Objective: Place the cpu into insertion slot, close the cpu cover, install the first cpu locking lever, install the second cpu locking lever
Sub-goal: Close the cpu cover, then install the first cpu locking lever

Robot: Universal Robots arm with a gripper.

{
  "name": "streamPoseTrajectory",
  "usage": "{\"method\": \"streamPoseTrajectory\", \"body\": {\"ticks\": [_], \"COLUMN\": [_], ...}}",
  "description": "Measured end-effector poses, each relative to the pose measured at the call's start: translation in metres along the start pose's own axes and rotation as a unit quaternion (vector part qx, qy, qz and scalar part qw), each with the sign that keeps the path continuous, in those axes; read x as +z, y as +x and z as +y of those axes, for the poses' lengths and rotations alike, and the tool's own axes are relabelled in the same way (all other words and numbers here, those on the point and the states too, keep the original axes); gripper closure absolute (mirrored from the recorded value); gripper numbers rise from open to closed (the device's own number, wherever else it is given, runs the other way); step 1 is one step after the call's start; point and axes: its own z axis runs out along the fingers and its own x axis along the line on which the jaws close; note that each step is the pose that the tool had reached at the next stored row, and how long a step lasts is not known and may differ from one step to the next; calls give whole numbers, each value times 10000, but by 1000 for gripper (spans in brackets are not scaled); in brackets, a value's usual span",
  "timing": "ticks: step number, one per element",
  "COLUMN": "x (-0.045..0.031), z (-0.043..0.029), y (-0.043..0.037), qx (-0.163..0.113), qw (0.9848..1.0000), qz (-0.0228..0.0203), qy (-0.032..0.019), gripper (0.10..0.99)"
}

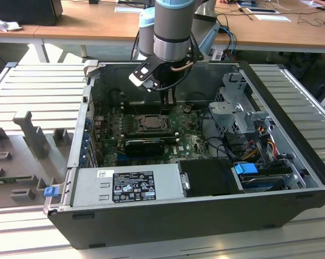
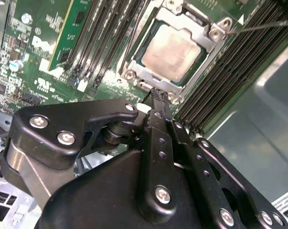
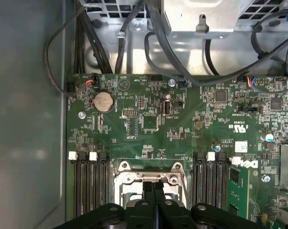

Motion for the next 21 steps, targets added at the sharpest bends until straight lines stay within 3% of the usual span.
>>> {"method": "streamPoseTrajectory", "body": {"ticks": [8,21], "x": [18,10], "z": [-140,-281], "y": [1,2], "qx": [-9,-10], "qw": [10000,10000], "qz": [3,7], "qy": [0,1], "gripper": [980,980]}}
